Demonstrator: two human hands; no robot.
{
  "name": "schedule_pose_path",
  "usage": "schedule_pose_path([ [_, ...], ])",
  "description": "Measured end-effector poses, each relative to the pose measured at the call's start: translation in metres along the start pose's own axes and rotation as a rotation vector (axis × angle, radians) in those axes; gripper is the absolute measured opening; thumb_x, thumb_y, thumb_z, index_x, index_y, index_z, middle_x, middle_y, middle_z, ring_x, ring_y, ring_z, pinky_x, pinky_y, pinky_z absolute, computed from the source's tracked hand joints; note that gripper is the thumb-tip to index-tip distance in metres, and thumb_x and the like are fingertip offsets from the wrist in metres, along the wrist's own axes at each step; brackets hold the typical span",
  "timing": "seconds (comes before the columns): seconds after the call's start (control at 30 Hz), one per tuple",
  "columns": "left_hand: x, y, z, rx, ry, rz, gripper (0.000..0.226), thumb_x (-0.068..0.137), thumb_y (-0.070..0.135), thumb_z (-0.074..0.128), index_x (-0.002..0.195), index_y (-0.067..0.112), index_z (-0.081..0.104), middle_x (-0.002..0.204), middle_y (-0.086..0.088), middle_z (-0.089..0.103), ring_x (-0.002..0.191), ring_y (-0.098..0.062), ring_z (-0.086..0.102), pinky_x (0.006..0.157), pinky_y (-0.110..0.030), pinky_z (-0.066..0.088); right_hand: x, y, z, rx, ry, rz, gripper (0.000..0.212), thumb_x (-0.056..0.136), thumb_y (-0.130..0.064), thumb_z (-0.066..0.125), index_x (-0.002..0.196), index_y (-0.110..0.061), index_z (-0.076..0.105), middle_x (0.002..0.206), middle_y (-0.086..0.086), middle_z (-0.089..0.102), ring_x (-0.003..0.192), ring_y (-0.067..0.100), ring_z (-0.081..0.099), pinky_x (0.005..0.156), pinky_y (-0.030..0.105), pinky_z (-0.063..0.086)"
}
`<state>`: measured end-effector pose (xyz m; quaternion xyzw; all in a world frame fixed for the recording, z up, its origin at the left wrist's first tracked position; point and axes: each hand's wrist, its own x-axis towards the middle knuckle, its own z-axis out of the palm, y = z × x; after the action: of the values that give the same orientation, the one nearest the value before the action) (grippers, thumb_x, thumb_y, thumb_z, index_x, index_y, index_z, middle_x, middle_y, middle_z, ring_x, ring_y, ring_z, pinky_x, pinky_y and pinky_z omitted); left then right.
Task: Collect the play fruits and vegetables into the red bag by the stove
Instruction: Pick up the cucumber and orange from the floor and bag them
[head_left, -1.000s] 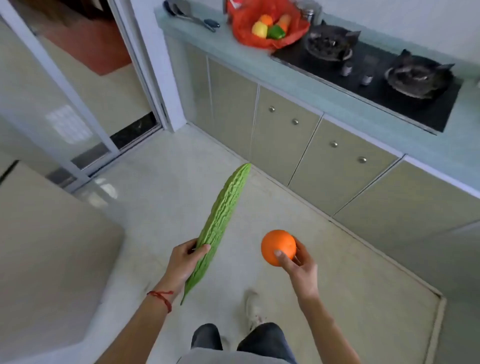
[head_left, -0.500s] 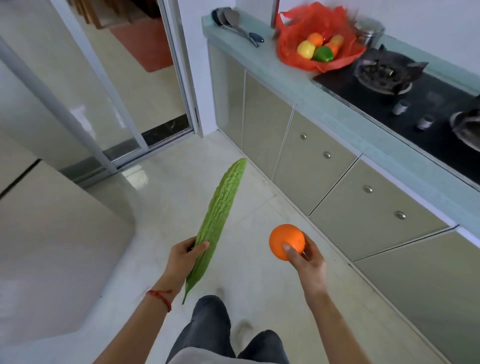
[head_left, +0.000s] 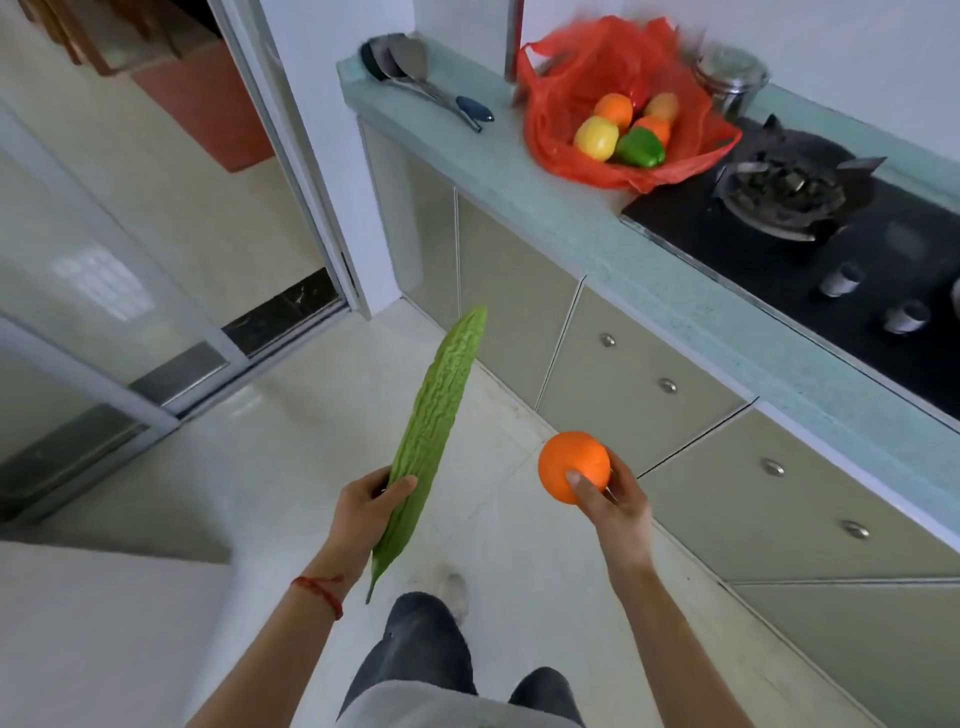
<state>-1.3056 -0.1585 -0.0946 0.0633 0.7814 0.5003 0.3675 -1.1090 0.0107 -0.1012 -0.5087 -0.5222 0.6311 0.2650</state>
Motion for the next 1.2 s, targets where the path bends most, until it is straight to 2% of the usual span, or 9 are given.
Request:
schedule_pose_path([
  [0.2,0.084,0.067,0.001,0.031,-0.078,0.008,0.008,0.083,0.017,0.062,0.081,0.019,0.07,0.07,-0.007,0.065,0.062,-0.02,0.058,0.059,-0.03,0.047,0.067,-0.046,0.042,0.038,0.065,-0.017,0.048,0.064,-0.029,0.075,0.108,-0.035,0.056,0.101,-0.011,0.063,0.092,0.002,0.06,0.077,0.028,0.048],
  [0.3,0.115,0.093,0.01,0.007,-0.083,0.013,0.012,0.083,0.016,0.063,0.077,0.023,0.07,0.066,-0.001,0.067,0.056,-0.013,0.061,0.051,-0.022,0.049,0.097,-0.062,0.052,0.037,0.089,-0.015,0.057,0.062,-0.033,0.073,0.115,-0.028,0.056,0.106,-0.006,0.063,0.098,0.01,0.061,0.082,0.034,0.05],
  [0.4,0.147,0.119,0.024,-0.002,-0.09,0.024,0.017,0.083,0.015,0.063,0.072,0.027,0.069,0.068,-0.004,0.067,0.059,-0.017,0.06,0.056,-0.027,0.048,0.135,-0.078,0.058,0.03,0.094,-0.013,0.061,0.064,-0.032,0.074,0.121,-0.024,0.054,0.113,0.0,0.061,0.1,0.013,0.06,0.086,0.038,0.051],
  [0.57,0.207,0.163,0.053,-0.033,-0.102,0.035,0.02,0.083,0.015,0.062,0.07,0.029,0.07,0.064,0.002,0.07,0.055,-0.012,0.063,0.05,-0.024,0.052,0.207,-0.103,0.065,0.055,0.114,-0.051,0.054,0.061,-0.035,0.075,0.112,-0.035,0.054,0.106,-0.008,0.061,0.097,0.005,0.059,0.079,0.029,0.051],
  [0.67,0.244,0.197,0.075,-0.026,-0.114,0.042,0.012,0.084,0.015,0.062,0.08,0.02,0.071,0.069,-0.004,0.069,0.06,-0.019,0.062,0.056,-0.029,0.052,0.254,-0.123,0.067,0.068,0.133,-0.064,0.052,0.072,-0.023,0.076,0.118,-0.029,0.053,0.109,-0.007,0.06,0.1,0.012,0.059,0.087,0.04,0.051],
  [0.73,0.264,0.221,0.089,-0.026,-0.116,0.046,0.01,0.084,0.014,0.061,0.082,0.018,0.07,0.071,-0.007,0.068,0.061,-0.022,0.061,0.06,-0.031,0.05,0.281,-0.138,0.067,0.051,0.14,-0.071,0.053,0.073,-0.025,0.076,0.12,-0.029,0.052,0.115,-0.001,0.057,0.104,0.018,0.057,0.09,0.044,0.05],
  [0.83,0.294,0.258,0.11,-0.031,-0.134,0.07,0.009,0.084,0.013,0.061,0.081,0.017,0.068,0.075,-0.013,0.067,0.065,-0.026,0.06,0.064,-0.034,0.049,0.323,-0.168,0.066,0.026,0.122,-0.082,0.053,0.067,-0.037,0.075,0.114,-0.038,0.051,0.115,-0.003,0.056,0.105,0.018,0.056,0.087,0.039,0.048],
  [1.03,0.35,0.309,0.142,-0.044,-0.183,0.091,0.011,0.085,0.016,0.06,0.083,0.02,0.07,0.068,-0.002,0.068,0.057,-0.014,0.062,0.048,-0.022,0.05,0.39,-0.212,0.073,0.053,0.134,-0.1,0.062,0.064,-0.038,0.079,0.119,-0.031,0.052,0.115,-0.004,0.059,0.106,0.011,0.058,0.089,0.037,0.049],
  [1.2,0.411,0.349,0.168,0.034,-0.219,0.124,0.014,0.083,0.025,0.062,0.072,0.025,0.069,0.068,-0.003,0.067,0.059,-0.014,0.063,0.052,-0.026,0.052,0.432,-0.232,0.08,0.064,0.226,-0.104,0.067,0.059,-0.044,0.076,0.119,-0.031,0.052,0.113,-0.007,0.059,0.104,0.008,0.058,0.084,0.034,0.05],
])
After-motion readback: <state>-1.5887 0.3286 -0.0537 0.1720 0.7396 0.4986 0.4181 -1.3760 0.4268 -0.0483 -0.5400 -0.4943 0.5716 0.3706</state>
